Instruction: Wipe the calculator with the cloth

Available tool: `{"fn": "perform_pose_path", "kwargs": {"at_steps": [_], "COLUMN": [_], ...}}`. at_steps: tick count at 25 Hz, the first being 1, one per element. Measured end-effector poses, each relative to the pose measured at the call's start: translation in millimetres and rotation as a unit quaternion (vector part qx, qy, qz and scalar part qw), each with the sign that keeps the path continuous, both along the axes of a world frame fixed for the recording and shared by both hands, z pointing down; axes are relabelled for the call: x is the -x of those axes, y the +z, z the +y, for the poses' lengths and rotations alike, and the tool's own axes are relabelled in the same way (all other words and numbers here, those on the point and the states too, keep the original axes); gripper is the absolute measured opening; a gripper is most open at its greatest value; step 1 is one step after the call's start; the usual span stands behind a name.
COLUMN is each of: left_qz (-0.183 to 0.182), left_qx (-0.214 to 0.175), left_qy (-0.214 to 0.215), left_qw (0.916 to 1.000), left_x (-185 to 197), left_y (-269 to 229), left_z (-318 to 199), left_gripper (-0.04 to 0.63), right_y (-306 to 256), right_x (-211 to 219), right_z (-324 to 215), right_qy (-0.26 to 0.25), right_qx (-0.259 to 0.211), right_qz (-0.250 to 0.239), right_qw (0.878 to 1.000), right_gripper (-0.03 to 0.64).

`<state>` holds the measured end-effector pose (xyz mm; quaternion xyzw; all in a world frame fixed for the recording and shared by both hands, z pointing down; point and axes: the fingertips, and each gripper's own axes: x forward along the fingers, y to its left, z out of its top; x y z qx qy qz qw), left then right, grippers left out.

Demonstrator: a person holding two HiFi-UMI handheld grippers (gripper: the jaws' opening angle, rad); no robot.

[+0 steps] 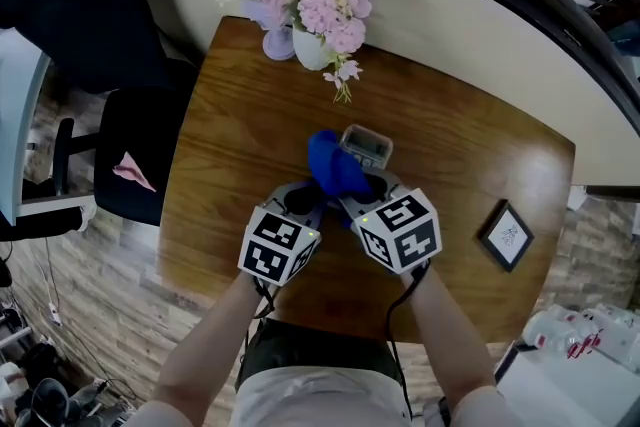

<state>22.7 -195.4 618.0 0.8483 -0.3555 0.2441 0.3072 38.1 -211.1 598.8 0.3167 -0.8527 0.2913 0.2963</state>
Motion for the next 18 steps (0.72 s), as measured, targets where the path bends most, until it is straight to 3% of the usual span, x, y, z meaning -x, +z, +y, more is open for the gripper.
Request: {"fn": "perform_pose_path", "kwargs": {"at_steps": [6, 15, 18], "left_qz": [-0.005, -0.004, -0.032], "left_qx": [-0.005, -0.009, -0.028], "left_qy": [-0.005, -0.002, 0.004], "left_qw": [1.0, 1.0, 0.9991], "left_x": [-0.3, -1.8, 0.6], "left_y": [0.6, 0.0, 2.4], "left_z": [-3.0, -2.9, -4.0], "left_gripper": [0.002, 0.002, 0.002], "right_y": [7.4, 4.2, 4.8], "right_x": [-5.2, -34.3, -47.8], "right_z": [10.3, 30.6, 31.0], "right_qy": [0.024, 0.023, 0.038], "right_qx": [0.033, 0.042, 0.048], "right_qz": [-0.02, -0.013, -0.007], "right_qw": [0.999, 0.999, 0.998], "right_gripper": [0.095, 0.095, 0.094]}}
